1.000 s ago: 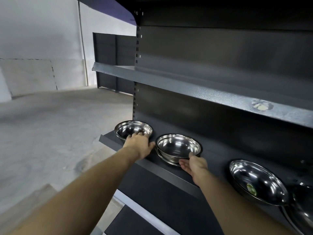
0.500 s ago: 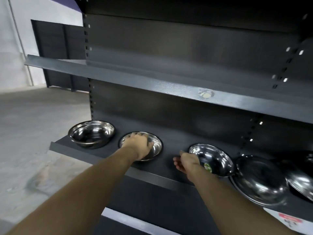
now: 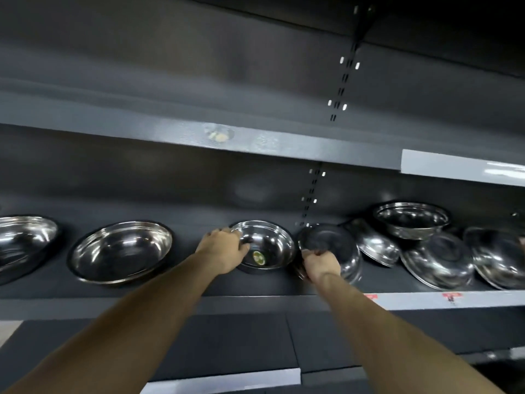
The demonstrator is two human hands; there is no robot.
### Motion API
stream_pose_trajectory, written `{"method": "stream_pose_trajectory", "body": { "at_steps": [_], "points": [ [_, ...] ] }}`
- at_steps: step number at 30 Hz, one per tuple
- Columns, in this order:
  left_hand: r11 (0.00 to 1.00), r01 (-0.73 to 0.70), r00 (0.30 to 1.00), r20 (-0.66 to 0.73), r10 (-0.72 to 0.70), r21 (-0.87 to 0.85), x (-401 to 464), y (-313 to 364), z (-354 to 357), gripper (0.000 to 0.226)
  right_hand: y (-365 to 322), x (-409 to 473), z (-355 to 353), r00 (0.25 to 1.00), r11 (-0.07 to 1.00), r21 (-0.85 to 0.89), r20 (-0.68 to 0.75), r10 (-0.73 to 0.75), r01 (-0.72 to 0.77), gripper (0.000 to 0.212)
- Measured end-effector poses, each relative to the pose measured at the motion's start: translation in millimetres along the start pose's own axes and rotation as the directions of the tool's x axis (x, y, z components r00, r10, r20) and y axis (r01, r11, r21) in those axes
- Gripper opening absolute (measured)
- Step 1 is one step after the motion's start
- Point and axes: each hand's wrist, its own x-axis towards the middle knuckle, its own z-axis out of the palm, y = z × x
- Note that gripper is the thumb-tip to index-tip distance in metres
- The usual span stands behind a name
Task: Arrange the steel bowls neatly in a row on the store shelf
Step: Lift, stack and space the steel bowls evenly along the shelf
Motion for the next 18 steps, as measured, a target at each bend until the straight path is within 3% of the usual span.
{"method": "stream_pose_trajectory", "body": {
  "at_steps": [5, 11, 18],
  "points": [
    [0.999, -0.041, 0.999, -0.005, 0.041, -0.008, 24, 42, 8, 0.05, 15, 33, -45, 0.985, 0.999, 0.012, -0.168, 0.04, -0.039, 0.037],
    [0.999, -0.044, 0.999, 0.008, 0.044, 0.013, 50, 90, 21, 0.048, 36, 73, -81, 0.982, 0.998, 0.005, -0.181, 0.059, -0.06, 0.035],
    [0.999, -0.041, 0.998, 0.037, 0.04, 0.029, 75, 143, 38, 0.05, 52, 118, -103, 0.991, 0.994, -0.045, -0.094, 0.09, -0.095, 0.064]
  ]
}}
